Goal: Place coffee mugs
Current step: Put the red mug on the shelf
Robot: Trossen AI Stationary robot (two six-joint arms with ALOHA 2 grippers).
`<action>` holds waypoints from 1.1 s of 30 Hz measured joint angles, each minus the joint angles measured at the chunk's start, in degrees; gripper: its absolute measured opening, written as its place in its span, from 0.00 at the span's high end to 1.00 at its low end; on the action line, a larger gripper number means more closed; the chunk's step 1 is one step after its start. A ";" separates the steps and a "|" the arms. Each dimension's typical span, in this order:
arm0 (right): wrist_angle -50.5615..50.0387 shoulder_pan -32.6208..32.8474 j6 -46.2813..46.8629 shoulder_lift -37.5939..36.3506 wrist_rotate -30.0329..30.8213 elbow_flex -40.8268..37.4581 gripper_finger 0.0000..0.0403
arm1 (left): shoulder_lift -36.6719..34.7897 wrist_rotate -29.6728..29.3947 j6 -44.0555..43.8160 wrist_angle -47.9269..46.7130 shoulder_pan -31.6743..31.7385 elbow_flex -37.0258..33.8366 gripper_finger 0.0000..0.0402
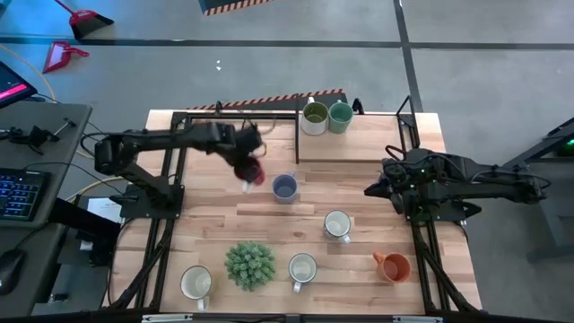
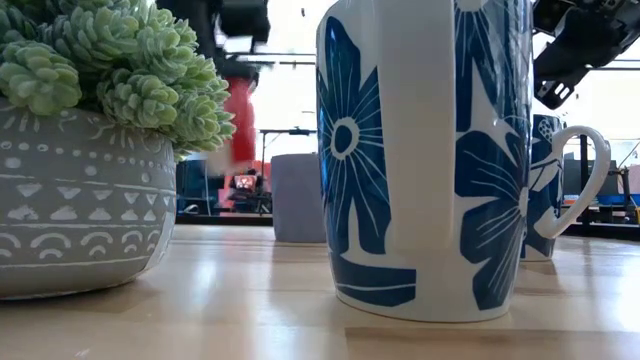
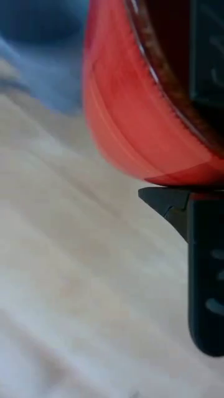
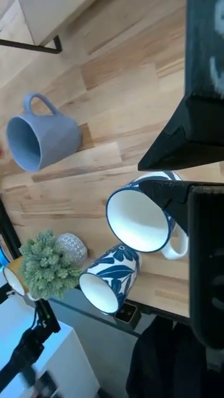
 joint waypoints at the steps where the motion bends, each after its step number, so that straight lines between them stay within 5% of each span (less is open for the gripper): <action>1: 0.04 0.01 -0.65 -0.16 0.28 0.00 0.96 | -0.03 -0.25 -0.23 -1.24 0.30 3.03 0.96; 8: -0.45 -0.01 -3.97 -4.40 5.99 0.00 0.96 | 3.83 -3.66 -5.18 -8.32 0.65 23.48 0.96; 13: -1.47 -0.01 -3.91 -7.69 6.25 0.00 0.96 | 13.78 -7.44 -4.52 -14.59 0.11 38.60 0.96; 22: -1.66 -0.01 -3.98 -9.76 6.25 0.00 0.96 | 31.89 -5.69 -2.82 -16.23 -1.82 61.68 0.96; 33: -1.68 -0.01 -4.39 -9.76 6.25 0.00 0.96 | 42.88 -3.64 -6.96 -12.91 -7.13 64.72 0.96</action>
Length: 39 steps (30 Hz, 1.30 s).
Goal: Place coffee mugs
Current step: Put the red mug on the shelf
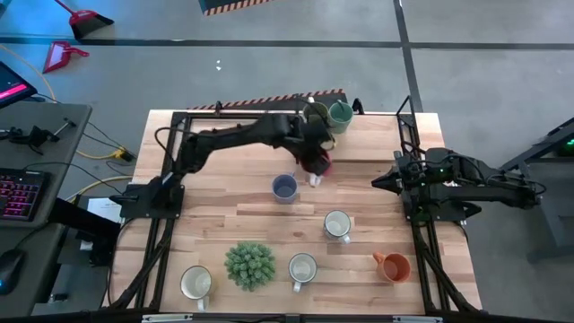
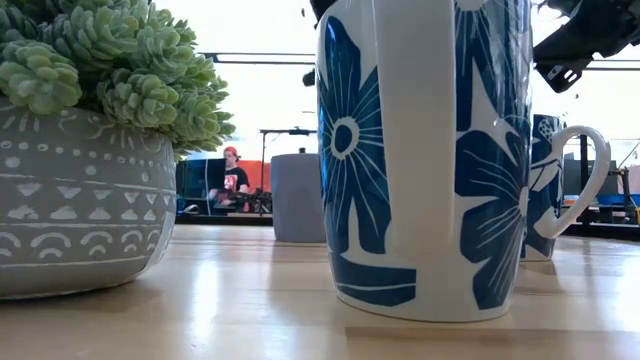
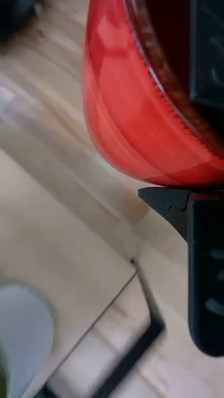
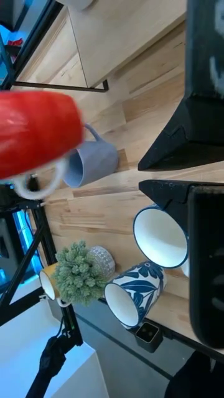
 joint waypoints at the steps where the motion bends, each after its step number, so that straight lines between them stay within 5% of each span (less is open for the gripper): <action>1: 0.00 0.00 -0.05 0.00 0.00 0.00 0.96 | 0.76 0.22 -0.33 0.16 -0.52 -0.01 0.96; 39: 0.02 0.00 -0.47 0.00 -1.31 0.00 0.96 | 9.45 -0.84 -0.86 -3.31 -9.39 0.00 0.96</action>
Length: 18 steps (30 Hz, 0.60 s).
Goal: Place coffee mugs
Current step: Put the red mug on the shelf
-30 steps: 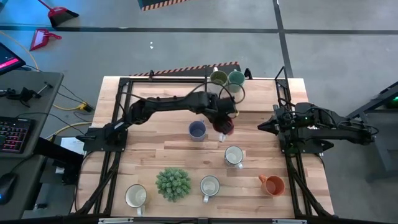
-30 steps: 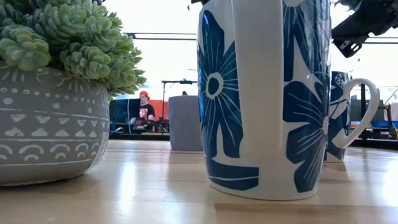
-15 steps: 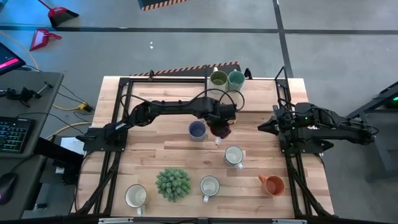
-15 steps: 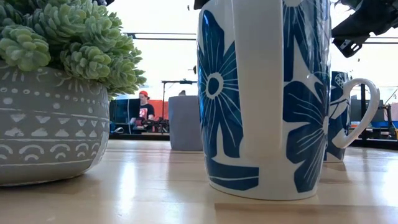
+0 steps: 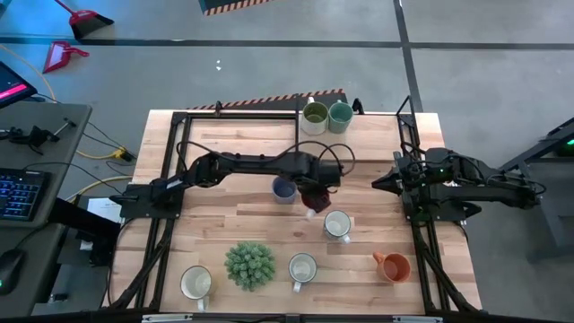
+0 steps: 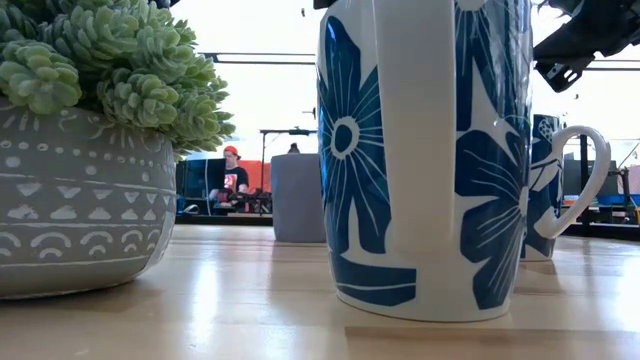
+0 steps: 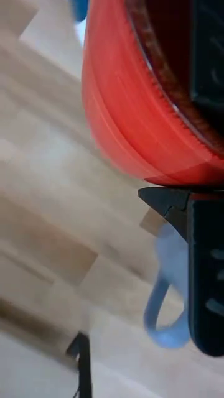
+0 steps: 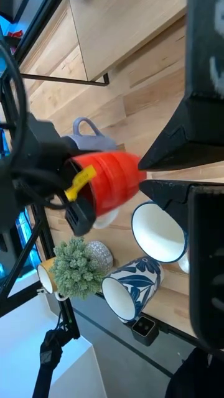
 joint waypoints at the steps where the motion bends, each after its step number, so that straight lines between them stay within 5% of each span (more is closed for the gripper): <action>1: 0.00 0.00 0.00 0.00 0.00 0.00 0.96 | 0.00 0.34 0.00 0.15 -0.37 0.00 0.96; 18: 0.07 0.00 -0.04 0.00 -1.01 0.00 0.96 | 3.78 1.20 -0.60 -3.37 -4.16 -0.09 0.96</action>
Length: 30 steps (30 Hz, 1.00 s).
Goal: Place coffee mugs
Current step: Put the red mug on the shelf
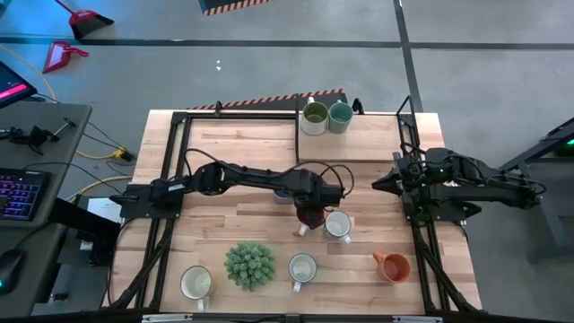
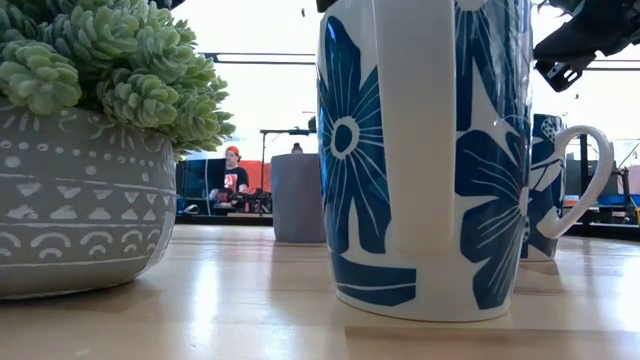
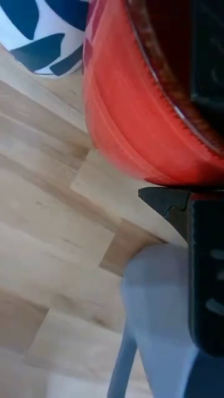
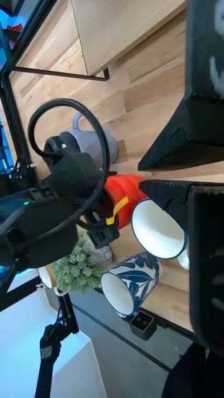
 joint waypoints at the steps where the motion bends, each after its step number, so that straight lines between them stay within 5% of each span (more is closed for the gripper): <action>1: 0.00 0.00 0.00 0.01 -0.10 0.00 0.96 | 0.00 -0.10 -0.01 0.23 -0.03 0.00 0.96; 30: 0.00 0.01 -0.04 0.02 -0.49 0.00 0.96 | -0.13 1.07 0.19 -2.39 -0.33 0.04 0.96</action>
